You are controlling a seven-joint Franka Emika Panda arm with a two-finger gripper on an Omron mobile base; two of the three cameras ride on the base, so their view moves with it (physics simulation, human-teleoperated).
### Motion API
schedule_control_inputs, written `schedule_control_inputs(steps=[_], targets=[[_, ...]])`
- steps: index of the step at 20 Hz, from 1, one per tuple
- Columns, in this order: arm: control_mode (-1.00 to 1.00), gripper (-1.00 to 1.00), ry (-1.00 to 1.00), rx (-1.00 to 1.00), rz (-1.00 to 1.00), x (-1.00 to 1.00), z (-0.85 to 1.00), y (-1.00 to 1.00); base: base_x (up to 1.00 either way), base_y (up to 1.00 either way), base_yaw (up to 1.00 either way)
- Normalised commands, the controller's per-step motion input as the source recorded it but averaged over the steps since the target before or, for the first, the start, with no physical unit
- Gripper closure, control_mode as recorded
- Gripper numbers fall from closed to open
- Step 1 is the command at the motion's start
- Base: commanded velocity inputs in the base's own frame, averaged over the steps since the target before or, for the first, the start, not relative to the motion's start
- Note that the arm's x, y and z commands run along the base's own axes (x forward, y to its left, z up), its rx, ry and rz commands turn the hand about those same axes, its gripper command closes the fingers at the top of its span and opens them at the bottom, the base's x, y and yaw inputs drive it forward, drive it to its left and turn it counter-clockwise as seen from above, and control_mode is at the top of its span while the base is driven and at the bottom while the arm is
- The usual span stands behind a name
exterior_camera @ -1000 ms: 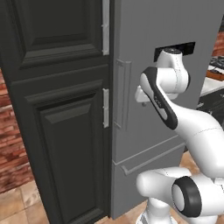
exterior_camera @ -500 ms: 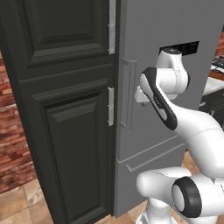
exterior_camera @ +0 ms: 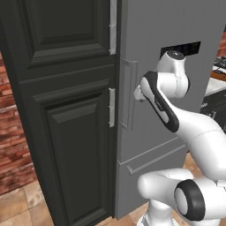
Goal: Retrieve a lemon from the fridge and place it on the cutting board with the fish.
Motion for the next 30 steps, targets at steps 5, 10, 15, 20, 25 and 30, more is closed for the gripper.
schedule_control_inputs(steps=[5, 10, 15, 20, 25, 30], targets=[[-1.00, -1.00, -0.14, 0.00, 0.00, 0.28, -0.05, 0.27, 0.00, 0.00, 0.00], [-1.00, -1.00, -0.02, 0.00, -0.05, 0.14, 0.00, 0.29, 0.00, 0.00, 0.00], [-1.00, -1.00, 0.00, 0.00, -0.05, 0.18, 0.00, 0.24, 0.00, 0.00, 0.00], [-1.00, -1.00, 0.00, 0.00, 0.00, 0.25, 0.00, 0.03, 0.00, 0.00, 0.00], [-1.00, -1.00, 0.00, 0.00, 0.00, 0.27, 0.00, 0.00, 0.00, 0.00, 0.00], [-1.00, -1.00, -0.06, 0.00, 0.00, 0.28, 0.00, 0.00, 0.00, 0.00, 0.00]])
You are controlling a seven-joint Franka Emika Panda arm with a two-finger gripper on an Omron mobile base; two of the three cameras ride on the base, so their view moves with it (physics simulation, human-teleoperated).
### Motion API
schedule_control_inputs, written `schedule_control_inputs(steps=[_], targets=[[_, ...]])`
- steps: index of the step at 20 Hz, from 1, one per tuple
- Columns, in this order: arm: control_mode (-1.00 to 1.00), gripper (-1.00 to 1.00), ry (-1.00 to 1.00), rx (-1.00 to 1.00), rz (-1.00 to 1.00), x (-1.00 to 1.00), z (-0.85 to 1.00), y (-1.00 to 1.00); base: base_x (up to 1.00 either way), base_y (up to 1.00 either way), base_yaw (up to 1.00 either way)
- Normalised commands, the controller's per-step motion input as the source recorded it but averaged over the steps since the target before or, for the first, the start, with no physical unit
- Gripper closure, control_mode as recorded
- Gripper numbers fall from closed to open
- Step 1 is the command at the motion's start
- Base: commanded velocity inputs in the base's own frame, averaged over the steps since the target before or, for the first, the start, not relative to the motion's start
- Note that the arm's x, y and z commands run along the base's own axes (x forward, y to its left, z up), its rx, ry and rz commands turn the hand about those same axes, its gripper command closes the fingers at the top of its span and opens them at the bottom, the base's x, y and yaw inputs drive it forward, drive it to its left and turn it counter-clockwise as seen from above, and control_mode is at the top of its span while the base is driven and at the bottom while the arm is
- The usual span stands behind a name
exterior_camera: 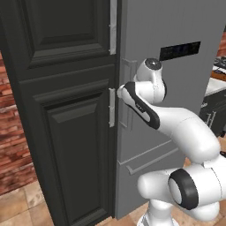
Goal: Retrieve a lemon from the fridge and place it on the cutting board with the fish.
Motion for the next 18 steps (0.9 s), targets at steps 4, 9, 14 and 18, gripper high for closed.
schedule_control_inputs(steps=[4, 9, 14, 18], targets=[[-1.00, -1.00, -0.09, 0.00, 0.01, 0.28, 0.00, 0.01, 0.00, 0.00, 0.00], [-1.00, -1.00, -0.08, 0.00, 0.02, 0.23, 0.00, 0.00, 0.00, 0.00, 0.00], [-1.00, -1.00, -0.10, 0.00, 0.06, 0.25, 0.00, 0.00, 0.00, 0.00, 0.00], [-1.00, -1.00, -0.06, 0.00, 0.09, 0.33, 0.00, 0.00, 0.00, 0.00, 0.00]])
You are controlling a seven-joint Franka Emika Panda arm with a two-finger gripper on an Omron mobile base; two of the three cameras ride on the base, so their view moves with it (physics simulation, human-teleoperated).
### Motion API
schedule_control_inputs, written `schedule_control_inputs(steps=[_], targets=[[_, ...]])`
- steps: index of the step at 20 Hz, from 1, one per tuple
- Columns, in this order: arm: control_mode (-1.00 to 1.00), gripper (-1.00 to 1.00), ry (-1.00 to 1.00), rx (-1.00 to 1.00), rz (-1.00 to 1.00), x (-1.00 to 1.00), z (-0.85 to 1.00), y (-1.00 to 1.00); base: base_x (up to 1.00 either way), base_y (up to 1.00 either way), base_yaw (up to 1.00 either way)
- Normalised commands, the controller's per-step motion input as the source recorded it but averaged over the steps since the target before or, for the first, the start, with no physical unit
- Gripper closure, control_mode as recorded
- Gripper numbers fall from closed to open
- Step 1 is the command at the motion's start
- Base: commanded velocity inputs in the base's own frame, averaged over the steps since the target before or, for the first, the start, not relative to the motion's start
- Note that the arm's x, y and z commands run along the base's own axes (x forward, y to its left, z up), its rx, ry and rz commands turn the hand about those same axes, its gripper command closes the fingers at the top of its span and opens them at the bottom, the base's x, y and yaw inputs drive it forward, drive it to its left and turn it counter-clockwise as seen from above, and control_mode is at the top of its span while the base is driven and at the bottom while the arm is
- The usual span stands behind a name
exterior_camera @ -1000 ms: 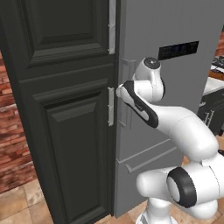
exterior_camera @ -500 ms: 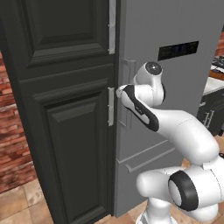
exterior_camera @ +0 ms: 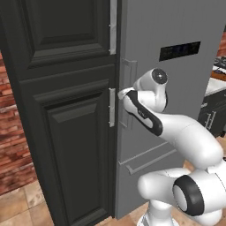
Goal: Retrieve a lemon from the fridge and place it on the cutting board with the fish.
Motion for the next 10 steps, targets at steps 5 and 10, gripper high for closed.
schedule_control_inputs(steps=[5, 10], targets=[[-1.00, 1.00, -0.01, 0.01, 0.12, 0.36, -0.05, 0.00, 0.00, 0.00, 0.00], [-1.00, 1.00, 0.00, 0.00, 0.15, 0.25, -0.02, 0.00, 0.00, 0.00, 0.00]])
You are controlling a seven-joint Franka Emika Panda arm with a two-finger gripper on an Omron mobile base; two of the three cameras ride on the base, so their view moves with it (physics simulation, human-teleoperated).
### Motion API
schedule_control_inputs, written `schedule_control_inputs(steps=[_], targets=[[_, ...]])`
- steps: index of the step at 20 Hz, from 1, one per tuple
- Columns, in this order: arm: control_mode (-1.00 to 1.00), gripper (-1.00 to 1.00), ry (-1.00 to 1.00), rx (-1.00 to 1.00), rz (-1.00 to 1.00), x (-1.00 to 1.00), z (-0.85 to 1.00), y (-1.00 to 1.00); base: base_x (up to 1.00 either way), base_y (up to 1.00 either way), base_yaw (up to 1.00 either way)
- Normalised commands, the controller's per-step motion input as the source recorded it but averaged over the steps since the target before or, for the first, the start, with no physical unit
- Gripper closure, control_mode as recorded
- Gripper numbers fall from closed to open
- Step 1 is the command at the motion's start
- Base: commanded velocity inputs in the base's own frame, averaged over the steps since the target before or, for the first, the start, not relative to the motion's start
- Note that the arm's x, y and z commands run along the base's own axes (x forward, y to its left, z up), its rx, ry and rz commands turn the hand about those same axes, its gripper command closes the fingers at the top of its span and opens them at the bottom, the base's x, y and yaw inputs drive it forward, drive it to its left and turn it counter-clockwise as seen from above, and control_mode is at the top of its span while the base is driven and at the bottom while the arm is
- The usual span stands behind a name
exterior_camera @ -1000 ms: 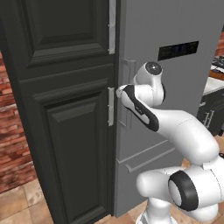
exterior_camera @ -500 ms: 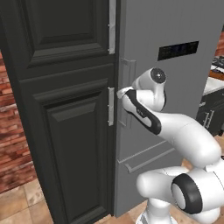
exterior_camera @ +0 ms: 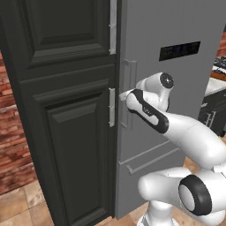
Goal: Retrieve a lemon from the fridge and place it on the cutting board with the fish.
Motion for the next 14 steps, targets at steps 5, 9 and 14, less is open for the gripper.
schedule_control_inputs(steps=[5, 9, 14], targets=[[-1.00, 1.00, 0.02, 0.00, 0.02, -0.07, 0.02, -0.05, 0.00, 0.00, 0.00], [-1.00, 1.00, 0.02, 0.00, 0.00, -0.59, 0.17, -0.20, 0.00, 0.00, 0.00], [-1.00, 1.00, 0.00, 0.02, 0.00, -0.96, 0.34, -0.42, 0.00, 0.00, 0.00]])
